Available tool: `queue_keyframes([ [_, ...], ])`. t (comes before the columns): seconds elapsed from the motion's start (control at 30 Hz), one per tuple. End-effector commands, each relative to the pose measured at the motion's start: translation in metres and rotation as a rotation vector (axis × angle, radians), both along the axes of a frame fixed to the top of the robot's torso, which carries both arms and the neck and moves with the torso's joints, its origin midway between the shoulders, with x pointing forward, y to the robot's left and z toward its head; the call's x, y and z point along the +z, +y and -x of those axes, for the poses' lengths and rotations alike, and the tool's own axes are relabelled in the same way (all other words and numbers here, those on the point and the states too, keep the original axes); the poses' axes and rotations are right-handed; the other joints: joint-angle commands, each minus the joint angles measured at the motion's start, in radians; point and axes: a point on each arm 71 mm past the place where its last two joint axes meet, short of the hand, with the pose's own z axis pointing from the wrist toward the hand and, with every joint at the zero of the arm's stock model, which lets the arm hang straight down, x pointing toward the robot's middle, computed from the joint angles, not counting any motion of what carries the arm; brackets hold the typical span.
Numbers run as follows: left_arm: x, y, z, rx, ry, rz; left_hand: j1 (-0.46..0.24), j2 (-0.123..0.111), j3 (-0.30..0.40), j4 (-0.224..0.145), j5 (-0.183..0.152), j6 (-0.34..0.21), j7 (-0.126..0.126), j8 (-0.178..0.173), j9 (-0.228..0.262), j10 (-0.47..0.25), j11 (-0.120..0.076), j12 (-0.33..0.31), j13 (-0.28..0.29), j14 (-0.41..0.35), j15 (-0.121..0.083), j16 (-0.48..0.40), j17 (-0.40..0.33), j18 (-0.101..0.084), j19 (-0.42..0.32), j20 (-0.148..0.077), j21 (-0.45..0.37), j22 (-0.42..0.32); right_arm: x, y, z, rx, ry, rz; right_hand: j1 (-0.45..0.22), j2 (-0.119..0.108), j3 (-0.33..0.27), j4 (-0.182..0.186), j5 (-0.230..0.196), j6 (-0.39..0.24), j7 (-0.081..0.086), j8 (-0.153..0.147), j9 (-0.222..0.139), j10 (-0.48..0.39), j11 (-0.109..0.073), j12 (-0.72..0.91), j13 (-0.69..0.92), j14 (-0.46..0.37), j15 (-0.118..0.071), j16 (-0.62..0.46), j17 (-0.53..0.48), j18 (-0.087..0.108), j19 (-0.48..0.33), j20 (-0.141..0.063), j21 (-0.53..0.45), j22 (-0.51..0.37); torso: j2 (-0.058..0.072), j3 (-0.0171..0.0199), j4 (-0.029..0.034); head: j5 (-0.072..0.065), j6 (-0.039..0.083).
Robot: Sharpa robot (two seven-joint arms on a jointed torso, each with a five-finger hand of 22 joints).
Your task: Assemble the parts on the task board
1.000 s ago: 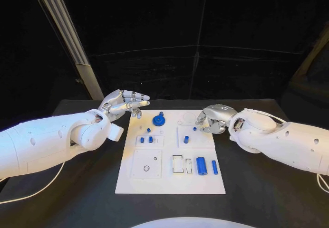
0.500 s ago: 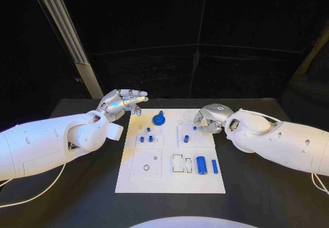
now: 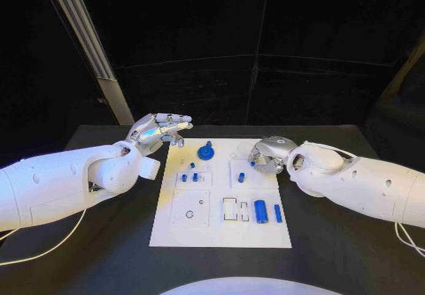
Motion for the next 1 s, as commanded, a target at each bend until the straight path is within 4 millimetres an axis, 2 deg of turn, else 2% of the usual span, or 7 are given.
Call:
queue_keyframes([
  [0.03, 0.0018, -0.0007, 0.0004, -0.008, -0.005, 0.020, -0.001, 0.007, -0.008, 0.001, 0.003, 0.003, 0.001, 0.003, -0.001, 0.001, -0.001, 0.004, -0.001, -0.005, 0.002, -0.004, -0.002, 0.006, -0.006, 0.002, -0.002, -0.001, -0.0014, 0.0022, 0.0004, 0.014, 0.026, 0.011, -0.010, 0.000, 0.009, -0.002, -0.005, 0.011, -0.002, 0.000, 0.002, 0.010, -0.002, 0.008, -0.001, 0.009, -0.002, 0.009, 0.008, -0.007, 0.009, 0.000, 0.011, 0.013, -0.001, -0.0005, -0.0011, 0.002, -0.003],
  [0.4, 0.0016, -0.0003, 0.0004, -0.006, -0.003, 0.018, 0.000, 0.007, -0.009, 0.000, 0.003, 0.003, 0.001, 0.004, -0.001, 0.001, -0.001, 0.005, -0.001, -0.006, 0.002, -0.005, -0.002, 0.006, -0.006, 0.002, -0.003, -0.002, -0.0039, 0.0067, -0.0005, 0.015, 0.035, 0.017, -0.022, 0.010, 0.047, -0.009, -0.014, 0.042, -0.007, 0.005, 0.006, 0.038, -0.009, 0.016, 0.000, 0.022, -0.007, 0.086, 0.076, -0.021, 0.029, -0.002, 0.086, 0.108, -0.001, -0.0003, -0.0009, 0.005, -0.006],
  [0.53, 0.0016, -0.0007, 0.0006, -0.008, -0.002, 0.018, 0.001, 0.008, -0.010, 0.000, 0.003, 0.003, 0.001, 0.004, -0.001, 0.001, -0.001, 0.005, -0.001, -0.006, 0.002, -0.005, -0.003, 0.006, -0.006, 0.002, -0.004, -0.002, -0.0049, 0.0074, -0.0012, 0.008, 0.029, 0.030, -0.020, 0.025, 0.068, -0.015, -0.053, 0.063, -0.014, 0.010, 0.010, 0.056, -0.016, 0.021, 0.001, 0.029, -0.013, 0.127, 0.112, -0.031, 0.046, -0.004, 0.130, 0.165, -0.001, -0.0002, -0.0009, 0.005, -0.008],
  [0.73, 0.0016, -0.0010, 0.0010, -0.009, 0.000, 0.018, 0.001, 0.008, -0.010, 0.000, 0.003, 0.003, 0.001, 0.004, -0.001, 0.001, -0.001, 0.005, -0.001, -0.006, 0.002, -0.005, -0.003, 0.006, -0.006, 0.002, -0.004, -0.002, -0.0052, 0.0084, -0.0020, -0.003, 0.003, 0.057, -0.010, 0.040, 0.095, -0.035, -0.072, 0.100, -0.026, 0.023, 0.018, 0.096, -0.029, 0.032, 0.006, 0.040, -0.024, 0.186, 0.160, -0.049, 0.083, -0.009, 0.210, 0.273, -0.001, 0.0000, -0.0012, 0.006, -0.010],
  [0.87, 0.0016, -0.0011, 0.0012, -0.010, 0.001, 0.018, 0.001, 0.008, -0.010, 0.000, 0.003, 0.003, 0.001, 0.004, -0.001, 0.001, -0.001, 0.005, -0.001, -0.006, 0.002, -0.005, -0.003, 0.006, -0.006, 0.002, -0.004, -0.002, -0.0042, 0.0087, -0.0023, -0.011, -0.027, 0.070, -0.006, 0.042, 0.112, -0.051, -0.077, 0.117, -0.031, 0.027, 0.022, 0.116, -0.035, 0.035, 0.008, 0.042, -0.029, 0.211, 0.180, -0.058, 0.099, -0.012, 0.246, 0.321, -0.001, 0.0001, -0.0015, 0.005, -0.012],
  [1.0, 0.0016, -0.0007, 0.0014, -0.010, 0.001, 0.018, 0.001, 0.008, -0.010, 0.000, 0.003, 0.003, 0.001, 0.004, -0.001, 0.001, -0.001, 0.005, -0.001, -0.006, 0.002, -0.005, -0.003, 0.006, -0.006, 0.002, -0.004, -0.002, -0.0021, 0.0086, -0.0023, -0.018, -0.061, 0.069, -0.008, 0.038, 0.125, -0.064, -0.078, 0.121, -0.032, 0.026, 0.024, 0.124, -0.037, 0.031, 0.008, 0.040, -0.030, 0.216, 0.182, -0.060, 0.100, -0.014, 0.256, 0.334, -0.002, -0.0002, -0.0022, 0.006, -0.014],
])
